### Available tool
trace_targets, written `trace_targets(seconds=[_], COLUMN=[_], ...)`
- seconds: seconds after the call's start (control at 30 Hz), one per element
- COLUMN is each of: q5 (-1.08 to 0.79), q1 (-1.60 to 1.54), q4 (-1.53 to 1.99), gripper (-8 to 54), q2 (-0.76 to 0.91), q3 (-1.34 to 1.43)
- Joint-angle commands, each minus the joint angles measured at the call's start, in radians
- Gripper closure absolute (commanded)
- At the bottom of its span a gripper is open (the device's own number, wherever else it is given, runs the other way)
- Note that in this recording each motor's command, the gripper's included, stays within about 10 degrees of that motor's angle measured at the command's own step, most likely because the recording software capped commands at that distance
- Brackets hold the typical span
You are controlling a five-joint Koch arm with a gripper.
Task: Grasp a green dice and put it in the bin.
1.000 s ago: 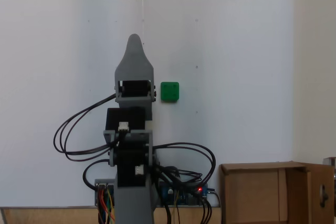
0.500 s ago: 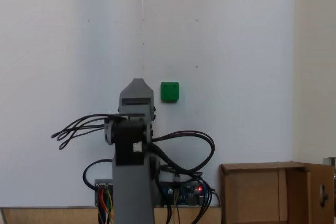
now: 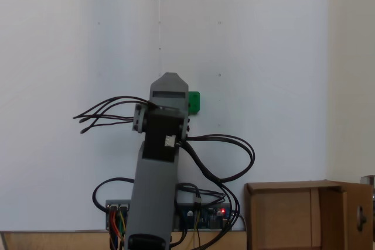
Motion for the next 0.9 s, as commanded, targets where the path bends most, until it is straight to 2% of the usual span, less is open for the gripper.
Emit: trace_targets(seconds=[0.0,0.33,0.87], q5=[-0.11,-0.184,-0.186], q1=[0.034,0.117,0.129], q4=[0.075,0.074,0.02], gripper=[1.8,1.7,1.9], q2=[0.003,-0.041,-0.06], q3=[-0.048,-0.054,-0.023])
